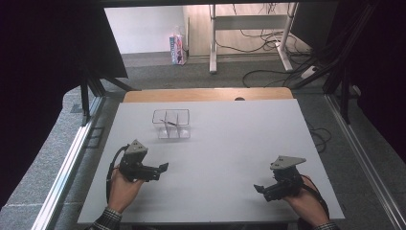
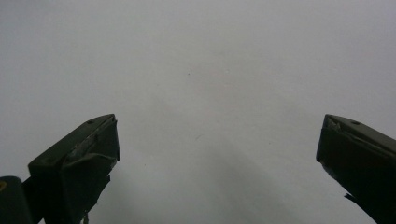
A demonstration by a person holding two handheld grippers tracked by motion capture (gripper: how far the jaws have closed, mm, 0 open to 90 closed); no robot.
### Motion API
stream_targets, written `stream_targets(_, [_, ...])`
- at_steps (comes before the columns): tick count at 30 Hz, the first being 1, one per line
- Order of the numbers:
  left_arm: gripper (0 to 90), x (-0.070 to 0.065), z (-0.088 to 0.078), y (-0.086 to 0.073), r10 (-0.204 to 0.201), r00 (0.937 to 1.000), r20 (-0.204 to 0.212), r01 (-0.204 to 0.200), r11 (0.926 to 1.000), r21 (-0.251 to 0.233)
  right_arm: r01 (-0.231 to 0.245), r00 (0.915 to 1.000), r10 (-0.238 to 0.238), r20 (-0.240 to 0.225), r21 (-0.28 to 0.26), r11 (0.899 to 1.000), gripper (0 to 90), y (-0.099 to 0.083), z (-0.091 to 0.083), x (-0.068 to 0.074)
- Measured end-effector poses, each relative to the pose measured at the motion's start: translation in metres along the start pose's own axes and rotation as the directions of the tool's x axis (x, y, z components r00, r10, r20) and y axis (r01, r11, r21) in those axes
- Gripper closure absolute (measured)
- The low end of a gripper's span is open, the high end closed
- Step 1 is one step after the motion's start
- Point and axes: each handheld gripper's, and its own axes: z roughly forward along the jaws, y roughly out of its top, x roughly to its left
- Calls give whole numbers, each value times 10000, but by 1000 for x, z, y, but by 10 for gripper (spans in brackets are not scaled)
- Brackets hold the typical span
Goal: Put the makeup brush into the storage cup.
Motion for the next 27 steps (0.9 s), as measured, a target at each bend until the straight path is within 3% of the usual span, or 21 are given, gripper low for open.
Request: stream_targets(27, [4, 3, -15, -16, -173, 9997, -186, 173, 9998, 46, -55, 10000, 55, 31, 23, 10000, 0, 0, 0, 0])
